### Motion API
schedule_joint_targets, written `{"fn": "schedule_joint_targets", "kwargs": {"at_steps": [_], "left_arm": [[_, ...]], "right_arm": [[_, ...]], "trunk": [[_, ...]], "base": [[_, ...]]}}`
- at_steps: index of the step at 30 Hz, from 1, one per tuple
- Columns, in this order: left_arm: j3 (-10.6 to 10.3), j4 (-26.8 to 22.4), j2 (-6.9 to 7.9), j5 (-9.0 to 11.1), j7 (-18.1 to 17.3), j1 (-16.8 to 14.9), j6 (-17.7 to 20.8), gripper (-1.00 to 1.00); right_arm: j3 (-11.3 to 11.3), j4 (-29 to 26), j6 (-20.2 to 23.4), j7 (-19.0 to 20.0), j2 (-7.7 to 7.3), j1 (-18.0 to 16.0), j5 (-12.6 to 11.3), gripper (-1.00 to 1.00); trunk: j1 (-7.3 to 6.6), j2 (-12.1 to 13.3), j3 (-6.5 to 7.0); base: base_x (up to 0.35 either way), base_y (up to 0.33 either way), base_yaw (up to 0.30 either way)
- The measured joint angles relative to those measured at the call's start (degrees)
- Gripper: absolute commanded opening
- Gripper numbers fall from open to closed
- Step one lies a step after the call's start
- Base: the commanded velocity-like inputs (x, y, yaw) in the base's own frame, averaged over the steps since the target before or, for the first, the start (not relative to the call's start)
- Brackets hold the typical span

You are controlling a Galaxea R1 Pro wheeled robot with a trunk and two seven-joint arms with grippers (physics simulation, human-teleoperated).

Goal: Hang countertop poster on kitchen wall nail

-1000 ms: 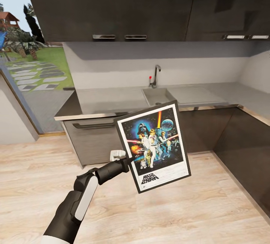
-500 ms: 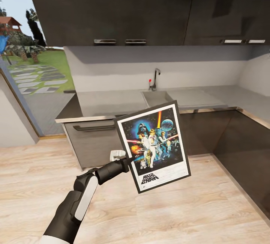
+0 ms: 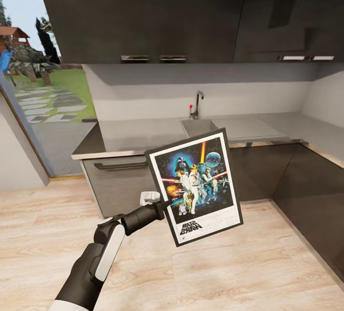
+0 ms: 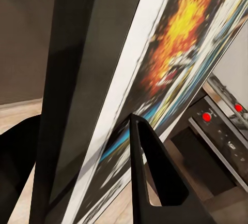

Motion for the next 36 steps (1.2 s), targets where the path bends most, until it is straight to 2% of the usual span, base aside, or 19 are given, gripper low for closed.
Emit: {"fn": "schedule_joint_targets", "kwargs": {"at_steps": [7, 9, 13, 32, 36], "left_arm": [[0.0, 0.0, -0.03, 0.0, 0.0, 0.0, 0.0, -1.0], [-0.7, 0.7, -0.68, 0.1, 0.2, 0.6, -0.2, -1.0], [-0.7, 0.8, -1.71, 0.2, 0.3, 1.7, -0.2, -1.0], [-0.7, 0.8, -1.74, 0.2, 0.3, 1.7, -0.2, -1.0], [-0.3, 0.1, -1.74, 0.1, 0.9, 3.0, -0.1, -1.0]], "right_arm": [[0.0, 0.0, 0.0, 0.0, -0.02, 0.0, 0.0, 1.0], [-0.6, 0.7, 0.6, 0.6, 0.64, 0.7, -0.6, 1.0], [-0.6, 2.0, 1.9, 1.9, 0.67, 1.1, -1.0, 1.0], [-0.2, 2.8, 7.9, 7.5, 0.66, 1.1, -0.9, 1.0], [0.1, 1.4, 9.3, 8.7, 1.05, 0.2, -0.2, 1.0]], "trunk": [[0.0, 0.0, 0.15], [0.0, 0.0, 0.14], [0.0, 0.0, 0.14], [0.0, 0.0, 0.14], [0.0, 0.0, 0.15]], "base": [[0.0, 0.0, 0.0], [0.0, 0.0, 0.0], [0.0, 0.0, 0.0], [0.0, 0.0, 0.0], [0.0, 0.0, 0.0]]}}
